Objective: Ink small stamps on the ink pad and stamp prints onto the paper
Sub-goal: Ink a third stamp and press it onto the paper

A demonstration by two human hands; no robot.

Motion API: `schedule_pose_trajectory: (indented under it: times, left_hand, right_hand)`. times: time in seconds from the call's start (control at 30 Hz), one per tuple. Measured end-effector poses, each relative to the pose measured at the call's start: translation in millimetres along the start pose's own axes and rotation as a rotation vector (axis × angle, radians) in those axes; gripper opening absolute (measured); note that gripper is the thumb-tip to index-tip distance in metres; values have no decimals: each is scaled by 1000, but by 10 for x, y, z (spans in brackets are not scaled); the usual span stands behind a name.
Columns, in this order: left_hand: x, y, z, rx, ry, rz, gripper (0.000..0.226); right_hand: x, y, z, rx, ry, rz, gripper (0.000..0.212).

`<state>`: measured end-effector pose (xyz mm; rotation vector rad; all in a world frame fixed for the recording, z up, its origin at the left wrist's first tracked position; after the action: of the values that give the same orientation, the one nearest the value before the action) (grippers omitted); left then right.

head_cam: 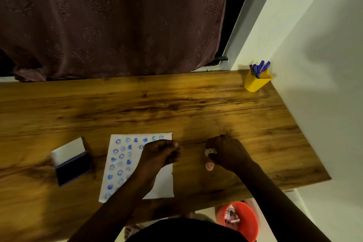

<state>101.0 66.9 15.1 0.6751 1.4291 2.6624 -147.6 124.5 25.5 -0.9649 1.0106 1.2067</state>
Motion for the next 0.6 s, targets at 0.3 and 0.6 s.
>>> schedule_pose_trajectory:
  times: [0.3,0.6]
  left_hand:
    - [-31,-5,8,4,-3,36,19]
    - [-151,66,37,22,37,47,13]
  right_hand:
    - [-34,-3,26,4,8,44,23]
    - [-196,-67,-48,39,39,-115,17]
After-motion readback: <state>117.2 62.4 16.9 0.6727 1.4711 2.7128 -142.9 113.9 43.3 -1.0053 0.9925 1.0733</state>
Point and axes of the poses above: each hand's wrist, its own z-axis away from the middle knuckle, its own x-axis out of the palm, y = z × x, the point moved 1 cm from there along -z, towards the middle knuckle, and after that the axes turned 8 degrees about z, right-handed, at the moved point
